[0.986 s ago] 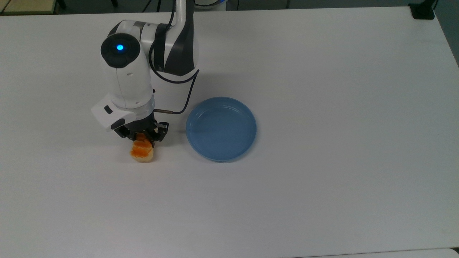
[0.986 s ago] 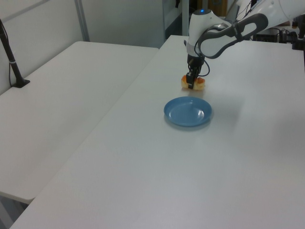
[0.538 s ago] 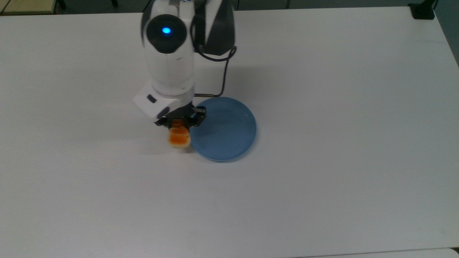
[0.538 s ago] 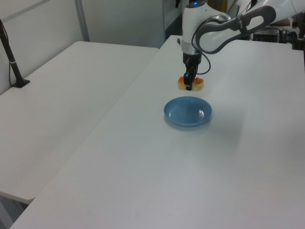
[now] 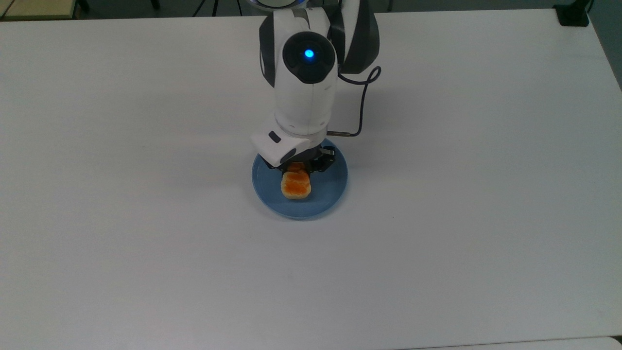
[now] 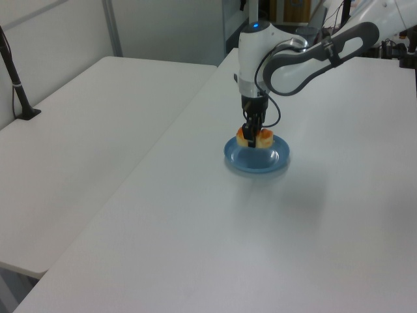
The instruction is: Put the bread on a plate
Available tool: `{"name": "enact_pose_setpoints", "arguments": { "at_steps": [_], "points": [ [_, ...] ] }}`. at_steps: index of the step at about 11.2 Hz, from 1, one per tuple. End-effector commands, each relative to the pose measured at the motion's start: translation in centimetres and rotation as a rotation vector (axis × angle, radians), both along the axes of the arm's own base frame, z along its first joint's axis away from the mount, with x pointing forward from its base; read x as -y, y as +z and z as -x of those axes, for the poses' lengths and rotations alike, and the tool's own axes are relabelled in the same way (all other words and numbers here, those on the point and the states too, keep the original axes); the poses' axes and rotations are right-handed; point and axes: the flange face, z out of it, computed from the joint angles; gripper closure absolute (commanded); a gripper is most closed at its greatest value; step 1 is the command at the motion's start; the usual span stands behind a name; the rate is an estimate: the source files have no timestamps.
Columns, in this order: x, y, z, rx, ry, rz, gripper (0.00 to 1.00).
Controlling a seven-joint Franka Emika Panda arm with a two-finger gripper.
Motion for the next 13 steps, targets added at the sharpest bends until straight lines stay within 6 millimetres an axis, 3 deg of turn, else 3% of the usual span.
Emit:
{"name": "enact_pose_setpoints", "arguments": {
  "at_steps": [1,2,3,4,5,8,10,13],
  "points": [
    [-2.5,-1.7,0.4,-0.009,-0.015,0.013,0.47],
    [-2.6,-2.2,0.1,0.006,-0.010,0.013,0.44],
    [-2.6,-2.3,-0.1,0.019,-0.004,0.010,0.33],
    [-2.5,-2.3,-0.1,0.019,-0.002,0.011,0.03],
    [-2.5,-1.5,0.0,0.022,0.006,0.012,0.00],
    [-1.0,4.0,1.0,0.011,0.025,0.025,0.00],
    [0.5,8.9,2.8,-0.027,0.052,0.032,0.00],
    [4.6,18.1,6.7,-0.033,-0.008,0.034,0.00]
  ]
}}
